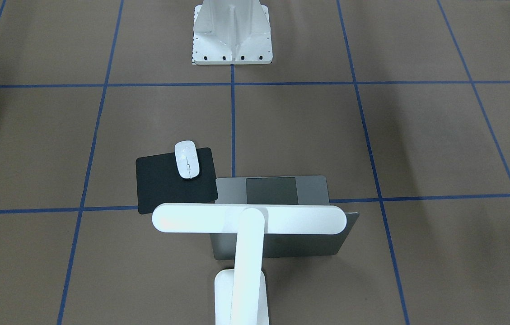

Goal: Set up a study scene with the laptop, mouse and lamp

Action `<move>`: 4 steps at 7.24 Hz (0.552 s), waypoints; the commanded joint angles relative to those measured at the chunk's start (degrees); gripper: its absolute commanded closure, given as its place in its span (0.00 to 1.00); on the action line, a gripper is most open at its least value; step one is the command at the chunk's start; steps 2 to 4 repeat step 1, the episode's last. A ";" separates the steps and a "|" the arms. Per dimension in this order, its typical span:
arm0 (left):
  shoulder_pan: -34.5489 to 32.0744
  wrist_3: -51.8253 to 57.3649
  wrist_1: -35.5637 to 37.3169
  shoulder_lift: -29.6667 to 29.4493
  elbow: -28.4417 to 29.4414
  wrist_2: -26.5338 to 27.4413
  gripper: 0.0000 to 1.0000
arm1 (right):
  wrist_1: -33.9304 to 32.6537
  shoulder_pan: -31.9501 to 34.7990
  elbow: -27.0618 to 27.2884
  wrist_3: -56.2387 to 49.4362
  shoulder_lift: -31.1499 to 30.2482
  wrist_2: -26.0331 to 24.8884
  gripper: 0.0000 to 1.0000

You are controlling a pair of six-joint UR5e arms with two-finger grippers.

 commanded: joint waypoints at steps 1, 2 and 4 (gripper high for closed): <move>-1.60 1.34 -0.04 1.13 0.23 -0.69 0.01 | 0.03 0.00 1.25 -0.01 -0.29 -1.70 0.00; -1.60 1.34 -0.04 1.13 0.23 -0.69 0.01 | 0.03 0.00 1.25 -0.01 -0.29 -1.70 0.00; -1.60 1.34 -0.04 1.13 0.23 -0.69 0.01 | 0.03 0.00 1.25 -0.01 -0.29 -1.70 0.00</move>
